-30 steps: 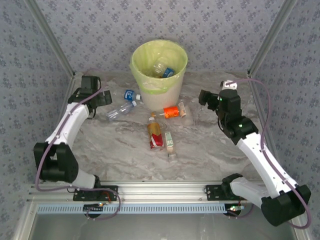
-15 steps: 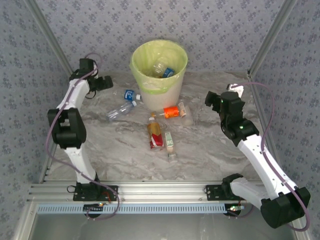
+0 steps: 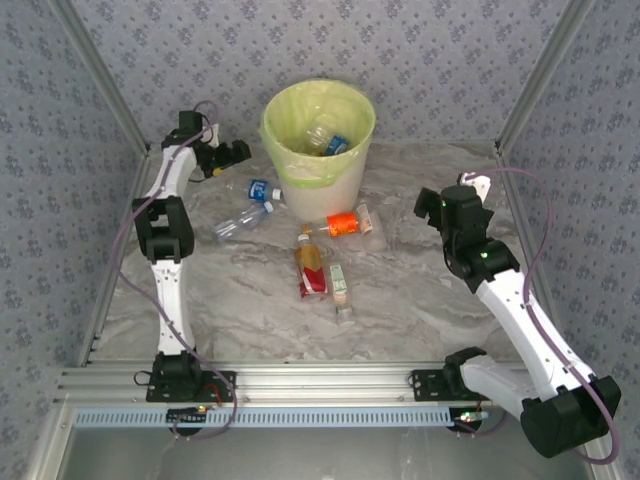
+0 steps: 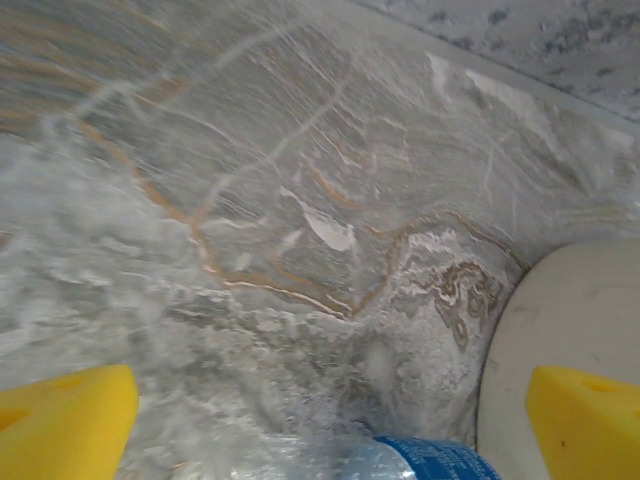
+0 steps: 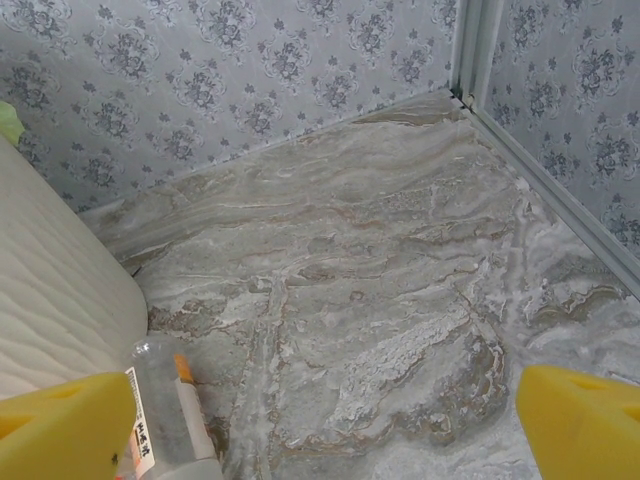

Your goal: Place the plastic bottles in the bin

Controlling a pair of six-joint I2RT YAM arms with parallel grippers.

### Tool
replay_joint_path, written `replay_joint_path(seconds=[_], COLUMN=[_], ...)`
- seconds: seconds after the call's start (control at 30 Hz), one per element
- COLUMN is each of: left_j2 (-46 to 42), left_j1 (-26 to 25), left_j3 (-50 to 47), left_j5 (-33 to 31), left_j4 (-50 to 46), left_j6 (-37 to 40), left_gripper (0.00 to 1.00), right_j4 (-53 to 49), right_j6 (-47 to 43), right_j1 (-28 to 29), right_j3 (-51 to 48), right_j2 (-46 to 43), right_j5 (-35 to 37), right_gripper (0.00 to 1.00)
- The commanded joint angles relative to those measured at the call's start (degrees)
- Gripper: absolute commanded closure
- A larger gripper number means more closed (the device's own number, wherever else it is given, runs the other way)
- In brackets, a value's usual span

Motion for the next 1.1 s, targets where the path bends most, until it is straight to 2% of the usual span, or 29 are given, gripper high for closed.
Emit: replay_joint_path(seconds=[0.0,0.13,0.4,0.7,0.87,1.07], left_j2=[1.67,-0.46,-18.19,-34.10,-40.93,-48.27], left_j1=[-1.32,-2.18,-1.87,-2.27,-2.53,-3.53], left_j3=[2.85,-3.22,-36.91,-63.92,-71.38,-72.08], left_j5=[6.89,7.30,4.76,2.49,-1.02,-11.39], left_j4=[0.63,2.17,21.81,34.42,35.04,20.94], left_j6=[-1.50,-1.22,-4.40,-12.22,-14.55,-5.20], left_gripper=[0.01,0.01,0.01,0.00,0.01,0.00], right_j4=[-0.57,-1.83,-1.26,-0.30,-0.14,-0.15], right_j6=[0.52,0.50,0.44,0.82,1.30,1.40], right_j1=[-0.35,-0.44,-0.38,-0.38,-0.36,-0.20], right_j3=[0.18,0.37,0.02,0.02,0.02,0.46], right_j2=[-0.94,-1.00,-1.01,-0.21,0.49,1.11], right_j5=[-0.54,0.11,0.86,0.08,-0.71,-0.91], right_gripper=[0.00,0.00,0.00,0.00,0.00,0.00])
